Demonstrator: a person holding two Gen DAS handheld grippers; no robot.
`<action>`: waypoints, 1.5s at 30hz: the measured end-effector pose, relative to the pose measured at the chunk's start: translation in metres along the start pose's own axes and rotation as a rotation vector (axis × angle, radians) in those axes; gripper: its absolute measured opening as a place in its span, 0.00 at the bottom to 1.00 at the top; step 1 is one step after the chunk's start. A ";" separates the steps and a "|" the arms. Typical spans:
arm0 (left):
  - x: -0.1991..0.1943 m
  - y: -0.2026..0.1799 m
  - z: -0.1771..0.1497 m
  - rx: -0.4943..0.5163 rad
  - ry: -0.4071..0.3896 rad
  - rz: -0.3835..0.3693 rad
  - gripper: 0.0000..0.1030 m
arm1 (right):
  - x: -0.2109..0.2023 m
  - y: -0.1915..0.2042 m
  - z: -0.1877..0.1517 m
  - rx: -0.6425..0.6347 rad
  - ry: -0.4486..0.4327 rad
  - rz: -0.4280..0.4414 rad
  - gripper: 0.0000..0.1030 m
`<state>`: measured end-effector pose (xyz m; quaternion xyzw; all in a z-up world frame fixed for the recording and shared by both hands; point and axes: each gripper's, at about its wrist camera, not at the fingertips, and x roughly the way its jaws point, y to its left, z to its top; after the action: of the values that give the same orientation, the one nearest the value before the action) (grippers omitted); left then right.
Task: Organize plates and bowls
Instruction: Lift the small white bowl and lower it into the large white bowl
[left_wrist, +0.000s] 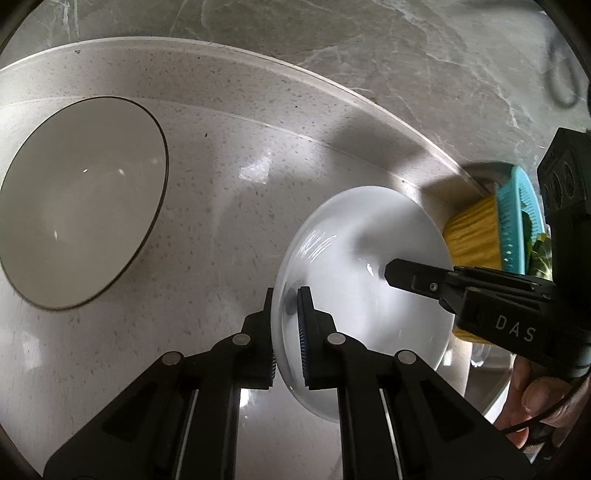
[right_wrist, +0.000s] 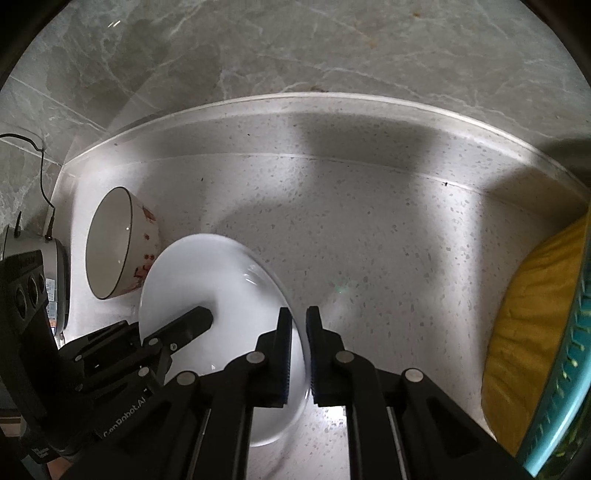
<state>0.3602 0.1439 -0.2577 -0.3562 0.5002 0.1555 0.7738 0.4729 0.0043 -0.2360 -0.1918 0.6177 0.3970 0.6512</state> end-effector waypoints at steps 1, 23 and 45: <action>-0.004 -0.002 -0.002 0.003 0.000 -0.004 0.07 | -0.003 0.001 -0.002 -0.002 -0.004 -0.002 0.10; -0.078 -0.086 -0.142 0.223 0.105 -0.115 0.11 | -0.092 -0.016 -0.165 0.150 -0.083 0.020 0.10; -0.066 -0.115 -0.285 0.431 0.279 -0.063 0.11 | -0.078 -0.052 -0.313 0.367 -0.061 0.082 0.11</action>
<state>0.2100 -0.1301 -0.2236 -0.2164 0.6126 -0.0294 0.7596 0.3140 -0.2814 -0.2252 -0.0327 0.6669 0.3095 0.6770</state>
